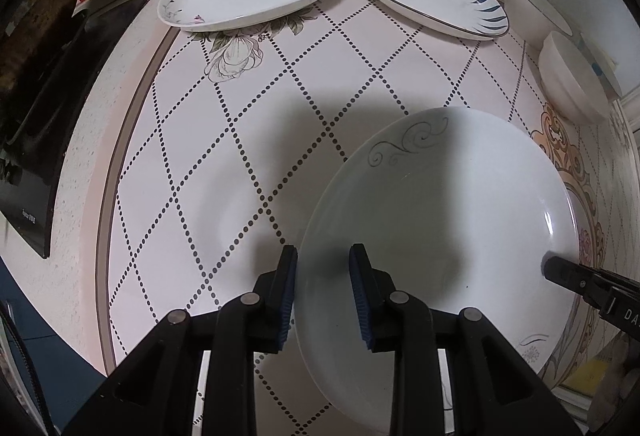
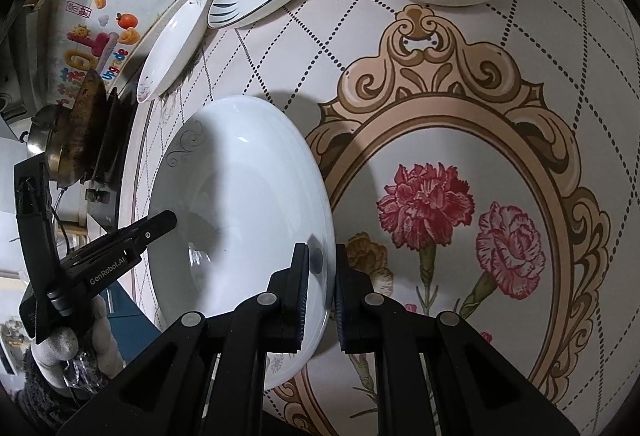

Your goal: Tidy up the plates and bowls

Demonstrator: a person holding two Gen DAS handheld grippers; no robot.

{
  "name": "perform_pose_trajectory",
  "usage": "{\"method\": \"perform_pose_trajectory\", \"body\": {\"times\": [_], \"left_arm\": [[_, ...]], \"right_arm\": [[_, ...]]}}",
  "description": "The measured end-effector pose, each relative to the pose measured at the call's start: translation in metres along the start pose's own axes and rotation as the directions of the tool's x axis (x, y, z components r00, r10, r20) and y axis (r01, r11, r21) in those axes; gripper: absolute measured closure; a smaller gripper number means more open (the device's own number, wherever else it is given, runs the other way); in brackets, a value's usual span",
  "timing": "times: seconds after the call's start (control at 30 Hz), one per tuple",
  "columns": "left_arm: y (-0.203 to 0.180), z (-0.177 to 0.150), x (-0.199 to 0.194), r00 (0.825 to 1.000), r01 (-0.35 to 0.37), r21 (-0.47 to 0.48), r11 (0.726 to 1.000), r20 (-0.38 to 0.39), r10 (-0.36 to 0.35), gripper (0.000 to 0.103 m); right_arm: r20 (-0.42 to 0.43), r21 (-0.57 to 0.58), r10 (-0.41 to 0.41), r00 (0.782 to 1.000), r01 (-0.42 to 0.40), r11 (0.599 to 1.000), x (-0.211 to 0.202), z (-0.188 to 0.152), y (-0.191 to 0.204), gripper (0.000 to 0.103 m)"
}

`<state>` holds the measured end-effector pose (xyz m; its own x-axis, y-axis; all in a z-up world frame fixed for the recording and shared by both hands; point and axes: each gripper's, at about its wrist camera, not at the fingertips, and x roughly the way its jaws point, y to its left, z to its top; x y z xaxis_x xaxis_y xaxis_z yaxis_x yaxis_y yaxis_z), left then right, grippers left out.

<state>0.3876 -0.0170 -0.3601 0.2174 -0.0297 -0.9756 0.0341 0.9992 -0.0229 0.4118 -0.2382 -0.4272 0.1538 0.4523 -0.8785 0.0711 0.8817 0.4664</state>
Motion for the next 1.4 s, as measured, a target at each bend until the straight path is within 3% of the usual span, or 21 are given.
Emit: {"method": "perform_pose_trajectory", "body": {"times": [0.13, 0.23, 0.3, 0.37, 0.43, 0.5, 0.57, 0.7, 0.9, 1.0, 1.1, 1.13, 1.4], "left_arm": [[0.006, 0.003, -0.006, 0.999, 0.019, -0.019, 1.000, -0.027, -0.019, 0.079], [0.020, 0.014, -0.032, 0.999, 0.043, -0.053, 0.998, 0.009, -0.043, 0.079], [0.036, 0.029, -0.054, 0.997, 0.070, -0.102, 0.992, 0.053, -0.065, 0.076], [0.052, 0.048, -0.066, 0.993, 0.098, -0.156, 0.983, 0.086, -0.085, 0.064], [0.074, 0.072, -0.070, 0.987, 0.121, -0.216, 0.969, 0.126, -0.095, 0.050], [0.097, 0.098, -0.061, 0.987, 0.111, -0.281, 0.953, 0.145, -0.072, 0.048], [0.117, 0.116, -0.048, 0.987, 0.118, -0.344, 0.931, 0.148, -0.071, 0.048], [0.157, 0.150, -0.013, 0.985, 0.144, -0.452, 0.880, 0.148, -0.086, 0.048], [0.181, 0.188, 0.035, 0.990, 0.126, -0.498, 0.858, 0.114, -0.080, 0.048], [0.183, 0.197, 0.053, 0.992, 0.120, -0.489, 0.864, 0.098, -0.082, 0.049], [0.180, 0.204, 0.061, 0.992, 0.105, -0.473, 0.875, 0.112, -0.059, 0.074], [0.179, 0.206, 0.060, 0.991, 0.106, -0.466, 0.878, 0.121, -0.056, 0.077], [0.181, 0.208, 0.054, 0.991, 0.075, -0.463, 0.883, 0.132, -0.015, 0.083]], "right_arm": [[-0.056, 0.028, 0.017, 0.998, -0.016, 0.999, 0.002, 0.008, -0.002, 0.090], [-0.072, 0.047, 0.002, 0.997, 0.001, 0.999, -0.014, 0.019, -0.008, 0.090], [-0.046, 0.047, -0.016, 0.999, 0.018, 0.999, -0.034, 0.031, -0.007, 0.082], [0.000, 0.044, -0.013, 1.000, 0.013, 0.999, -0.054, 0.048, 0.003, 0.071], [0.050, 0.028, 0.043, 0.998, -0.044, 0.999, -0.067, 0.074, 0.024, 0.058], [0.085, -0.012, 0.110, 0.990, -0.109, 0.994, -0.068, 0.109, 0.055, 0.044], [0.094, -0.061, 0.154, 0.984, -0.149, 0.987, -0.056, 0.142, 0.083, 0.043], [0.077, -0.168, 0.171, 0.982, -0.156, 0.973, 0.001, 0.227, 0.140, 0.043], [0.027, -0.228, 0.062, 0.998, -0.054, 0.972, 0.091, 0.320, 0.180, 0.044], [-0.005, -0.256, 0.023, 1.000, -0.024, 0.966, 0.123, 0.341, 0.191, 0.058], [-0.028, -0.286, 0.000, 1.000, -0.008, 0.958, 0.145, 0.348, 0.196, 0.082], [-0.035, -0.288, 0.017, 0.999, -0.026, 0.957, 0.150, 0.350, 0.197, 0.088], [-0.007, -0.329, 0.004, 1.000, -0.007, 0.944, 0.151, 0.345, 0.201, 0.089]]}}
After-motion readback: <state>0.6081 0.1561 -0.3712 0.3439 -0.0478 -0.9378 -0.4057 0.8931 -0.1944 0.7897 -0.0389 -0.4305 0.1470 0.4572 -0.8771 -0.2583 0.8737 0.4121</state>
